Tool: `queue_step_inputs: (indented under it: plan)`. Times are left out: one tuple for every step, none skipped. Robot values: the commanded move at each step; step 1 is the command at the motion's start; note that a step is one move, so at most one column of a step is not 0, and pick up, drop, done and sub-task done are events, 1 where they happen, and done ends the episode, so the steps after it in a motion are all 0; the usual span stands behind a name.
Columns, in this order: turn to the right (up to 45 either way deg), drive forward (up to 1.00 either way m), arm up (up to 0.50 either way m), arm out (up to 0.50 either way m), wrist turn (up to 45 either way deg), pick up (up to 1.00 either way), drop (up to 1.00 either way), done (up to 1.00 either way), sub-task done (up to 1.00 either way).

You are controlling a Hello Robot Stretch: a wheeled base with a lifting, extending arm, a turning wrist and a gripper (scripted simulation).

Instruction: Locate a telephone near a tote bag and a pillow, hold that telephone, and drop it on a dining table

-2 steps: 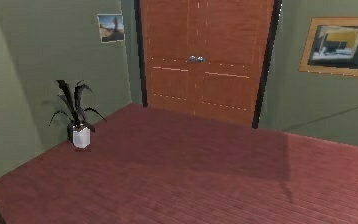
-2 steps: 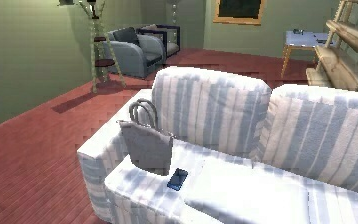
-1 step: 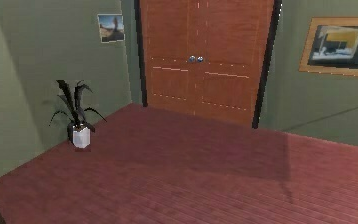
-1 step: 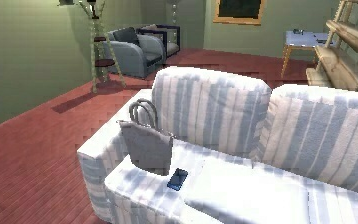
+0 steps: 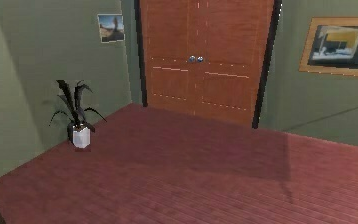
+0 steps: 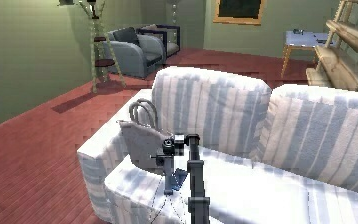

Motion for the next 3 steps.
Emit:
queue_step_inputs:
  plan:
    - [0.0, 0.0, 0.0, 0.0, 45.0, 0.0, 0.0, 0.0, 0.0]
    - [0.0, 0.0, 0.0, 0.0, 45.0, 0.0, 0.0, 0.0, 0.0]
    - [0.0, 0.0, 0.0, 0.0, 45.0, 0.0, 0.0, 0.0, 0.0]
